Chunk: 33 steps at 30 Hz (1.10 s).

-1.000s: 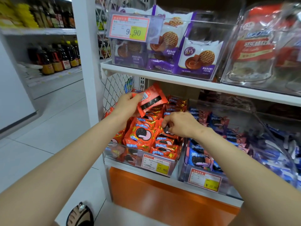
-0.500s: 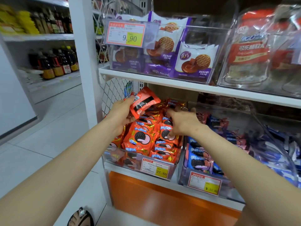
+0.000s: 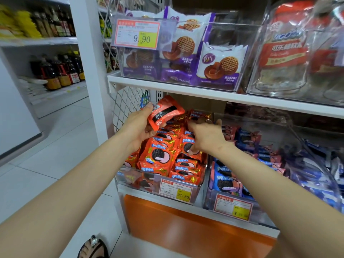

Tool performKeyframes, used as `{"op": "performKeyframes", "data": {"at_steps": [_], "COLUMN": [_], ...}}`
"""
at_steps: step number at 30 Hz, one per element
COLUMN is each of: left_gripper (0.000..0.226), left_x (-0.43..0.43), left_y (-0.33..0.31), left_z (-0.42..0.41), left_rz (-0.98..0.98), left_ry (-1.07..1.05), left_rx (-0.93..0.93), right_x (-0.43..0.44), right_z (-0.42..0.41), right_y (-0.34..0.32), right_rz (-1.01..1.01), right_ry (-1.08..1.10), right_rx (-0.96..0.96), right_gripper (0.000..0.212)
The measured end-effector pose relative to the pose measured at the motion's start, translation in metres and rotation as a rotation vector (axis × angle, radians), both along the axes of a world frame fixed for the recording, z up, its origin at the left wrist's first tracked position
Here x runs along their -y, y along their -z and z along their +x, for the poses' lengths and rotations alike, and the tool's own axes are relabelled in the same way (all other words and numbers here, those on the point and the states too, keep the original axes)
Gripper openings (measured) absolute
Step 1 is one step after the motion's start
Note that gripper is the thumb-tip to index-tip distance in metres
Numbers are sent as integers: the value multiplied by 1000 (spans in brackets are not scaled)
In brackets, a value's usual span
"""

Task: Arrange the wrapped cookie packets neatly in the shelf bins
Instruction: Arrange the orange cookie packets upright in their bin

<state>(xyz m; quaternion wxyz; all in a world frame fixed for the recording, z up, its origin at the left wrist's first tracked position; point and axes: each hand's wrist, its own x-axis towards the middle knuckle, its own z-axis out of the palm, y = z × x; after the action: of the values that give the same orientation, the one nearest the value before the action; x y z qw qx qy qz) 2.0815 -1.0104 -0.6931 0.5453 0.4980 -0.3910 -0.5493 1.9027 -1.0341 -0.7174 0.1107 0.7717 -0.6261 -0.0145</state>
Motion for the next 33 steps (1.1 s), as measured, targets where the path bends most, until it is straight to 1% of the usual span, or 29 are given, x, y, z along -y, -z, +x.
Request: {"op": "performKeyframes", "data": {"at_steps": [3,5,6,7,8,9,10,11,12,13,14,15,17,19,21,23,25,27,29,30,32,33], "left_gripper": [28,25,21,18,17,19,20,20,19,17,19,24,34,30,21,18,22,24,28,29,27,23], "left_x": [-4,-7,-8,-9,-10,-11,-11,-13,-14,-16,-17,-19,-18,-15,-12,-13,-14,-14,-11,-10,-11,-13], "left_y": [-1,-1,-1,-1,-1,-1,-1,-2,-2,-3,-4,-4,-5,-4,-2,1,5,10,13,13,12,11], "left_z": [-2,-2,-1,-1,-1,-1,-3,-5,-7,-11,-14,-17,-18,-15,-9,-8,-13,-17,-17,-16,-15,-15], "left_rz": [2,-16,-31,-45,-57,-67,-72,-73,-72,-72,-69,-57,-62,-167,-303,-379,-387,-398,-399,-393,-389,-396], "left_ry": [57,119,151,178,197,212,228,250,277,304,319,310,230,109,20,93,222,261,244,239,244,253], "left_rx": [-5,44,78,111,141,166,183,191,192,191,195,207,292,480,643,698,693,708,693,670,638,635], "right_x": [1,0,-1,-3,-6,-10,-14,-18,-20,-22,-23,-23,-26,-29,-28,-27,-29,-31,-33,-33,-33,-33], "right_z": [-3,-8,-12,-15,-17,-18,-19,-19,-18,-18,-17,-17,-18,-21,-27,-31,-31,-31,-29,-29,-29,-29], "right_y": [-2,-7,-10,-13,-16,-20,-22,-24,-23,-21,-17,-15,-16,-18,-19,-19,-19,-19,-19,-19,-21,-22], "right_rz": [59,65,14,-47,-84,-87,-73,-55,-52,-70,-98,-119,-88,71,188,244,305,320,316,317,334,351], "right_ry": [31,27,-13,-74,-147,-235,-341,-447,-538,-610,-650,-648,-537,-368,-240,-222,-261,-281,-285,-283,-287,-289], "right_rx": [26,112,216,377,574,776,922,955,902,830,799,829,1009,1243,1372,1404,1435,1453,1434,1428,1419,1418], "right_gripper": [79,67,55,44,38,43,55,66,74,74,68,58,36,18,10,8,7,3,4,8,24,30]}}
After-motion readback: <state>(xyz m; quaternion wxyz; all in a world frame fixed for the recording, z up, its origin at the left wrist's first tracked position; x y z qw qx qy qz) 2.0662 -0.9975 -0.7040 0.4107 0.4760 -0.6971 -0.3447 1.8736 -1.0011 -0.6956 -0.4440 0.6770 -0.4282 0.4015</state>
